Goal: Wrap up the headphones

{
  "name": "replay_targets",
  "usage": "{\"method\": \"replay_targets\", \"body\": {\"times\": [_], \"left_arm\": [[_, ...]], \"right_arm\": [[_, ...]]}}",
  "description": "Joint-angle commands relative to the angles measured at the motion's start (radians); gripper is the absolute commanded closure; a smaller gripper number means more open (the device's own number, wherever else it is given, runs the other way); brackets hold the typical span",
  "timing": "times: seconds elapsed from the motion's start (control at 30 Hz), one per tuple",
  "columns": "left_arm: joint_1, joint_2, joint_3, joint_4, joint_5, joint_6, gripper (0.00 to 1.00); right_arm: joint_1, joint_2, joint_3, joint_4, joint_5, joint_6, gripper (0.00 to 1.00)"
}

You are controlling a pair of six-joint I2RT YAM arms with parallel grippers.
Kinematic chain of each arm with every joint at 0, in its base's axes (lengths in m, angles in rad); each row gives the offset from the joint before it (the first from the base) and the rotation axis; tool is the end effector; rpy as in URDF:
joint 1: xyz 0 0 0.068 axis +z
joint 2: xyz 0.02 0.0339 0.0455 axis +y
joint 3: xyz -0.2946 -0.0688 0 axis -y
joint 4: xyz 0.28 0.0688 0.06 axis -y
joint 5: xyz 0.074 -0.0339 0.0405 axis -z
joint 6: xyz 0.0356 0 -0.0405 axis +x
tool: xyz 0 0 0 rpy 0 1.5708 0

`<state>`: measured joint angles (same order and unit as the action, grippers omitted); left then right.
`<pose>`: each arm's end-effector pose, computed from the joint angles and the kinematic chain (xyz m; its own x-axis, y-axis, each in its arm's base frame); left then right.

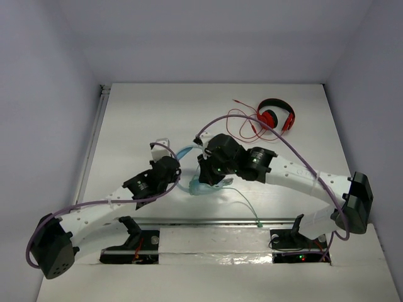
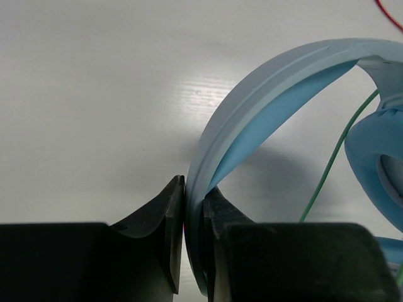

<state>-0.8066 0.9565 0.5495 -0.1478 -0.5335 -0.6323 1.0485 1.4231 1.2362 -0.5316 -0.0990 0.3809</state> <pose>0.1653 -0.1463 0.2434 -0.4846 -0.2298 -0.8440 0.0447 0.9571 -0.2863 0.1692 0.3010 0.3398 -0.6393 -0.3690 -0.6747 -0.7130 0.6131 0.3403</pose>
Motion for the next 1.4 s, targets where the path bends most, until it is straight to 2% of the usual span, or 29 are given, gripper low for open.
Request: {"method": "replay_targets", "body": {"times": [0.0, 0.17, 0.3, 0.5, 0.6, 0.73, 0.87, 1.0, 1.1, 1.37], "left_arm": [[-0.025, -0.025, 0.053, -0.044, 0.067, -0.026, 1.0], [-0.034, -0.005, 0.11, -0.119, 0.156, 0.023, 1.0], [-0.034, 0.002, 0.133, -0.13, 0.174, 0.062, 1.0], [-0.034, 0.05, 0.216, -0.148, 0.227, 0.149, 1.0], [-0.034, 0.06, 0.272, -0.186, 0.274, 0.221, 1.0], [-0.034, 0.108, 0.323, -0.257, 0.239, 0.281, 1.0], [-0.034, 0.142, 0.372, -0.279, 0.214, 0.339, 1.0], [-0.034, 0.166, 0.4, -0.305, 0.204, 0.396, 1.0], [-0.034, 0.163, 0.411, -0.302, 0.262, 0.442, 1.0], [-0.023, 0.143, 0.484, -0.317, 0.474, 0.506, 1.0]], "right_arm": [[0.008, 0.005, 0.072, -0.079, 0.142, -0.054, 1.0], [0.008, 0.005, 0.14, -0.178, 0.376, -0.096, 1.0], [0.008, -0.038, 0.135, -0.174, 0.504, -0.114, 1.0], [0.008, -0.041, 0.103, -0.131, 0.686, -0.146, 1.0], [0.008, -0.061, 0.062, -0.049, 0.814, -0.142, 1.0], [0.008, -0.108, 0.039, 0.013, 0.786, -0.149, 1.0], [0.008, -0.087, 0.072, -0.005, 0.71, -0.145, 0.98], [0.008, -0.092, 0.082, -0.001, 0.772, -0.149, 0.96], [0.008, -0.118, 0.069, 0.034, 0.889, -0.181, 0.95], [-0.015, -0.121, -0.021, 0.235, 0.987, -0.273, 0.96]]}}
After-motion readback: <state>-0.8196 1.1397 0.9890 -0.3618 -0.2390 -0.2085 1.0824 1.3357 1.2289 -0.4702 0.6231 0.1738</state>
